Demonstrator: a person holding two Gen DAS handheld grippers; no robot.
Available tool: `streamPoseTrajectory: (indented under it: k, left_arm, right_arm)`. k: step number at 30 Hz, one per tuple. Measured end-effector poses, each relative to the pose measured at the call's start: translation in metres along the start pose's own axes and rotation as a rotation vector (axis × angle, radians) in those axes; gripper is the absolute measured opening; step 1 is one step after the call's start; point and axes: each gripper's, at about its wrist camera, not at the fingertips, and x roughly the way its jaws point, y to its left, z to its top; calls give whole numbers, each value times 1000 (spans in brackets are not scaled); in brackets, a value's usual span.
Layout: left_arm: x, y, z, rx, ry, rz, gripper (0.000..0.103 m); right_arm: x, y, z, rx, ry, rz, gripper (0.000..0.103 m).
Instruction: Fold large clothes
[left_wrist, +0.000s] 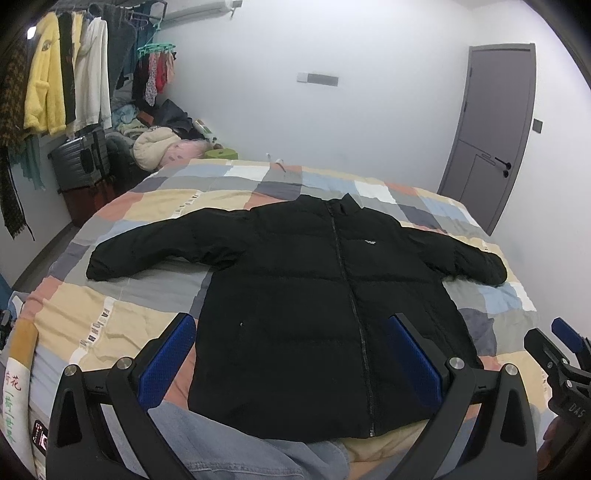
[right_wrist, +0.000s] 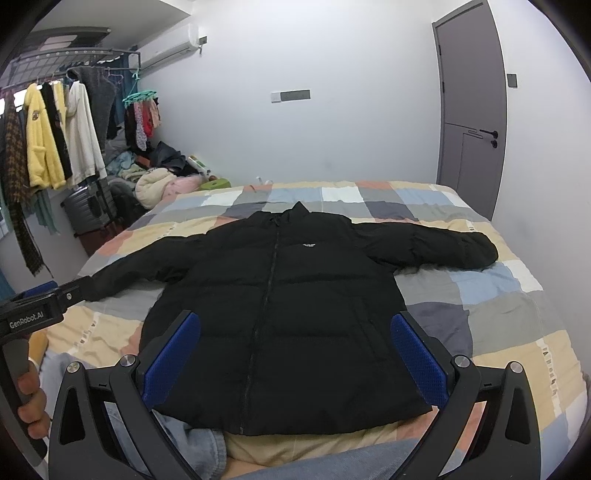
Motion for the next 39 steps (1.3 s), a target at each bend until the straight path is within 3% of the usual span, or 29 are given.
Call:
streamPoseTrajectory:
  k: [39]
  left_arm:
    - [3, -5, 2, 2, 25, 9, 103]
  right_arm:
    - [-2, -14, -5, 18, 23, -10, 103]
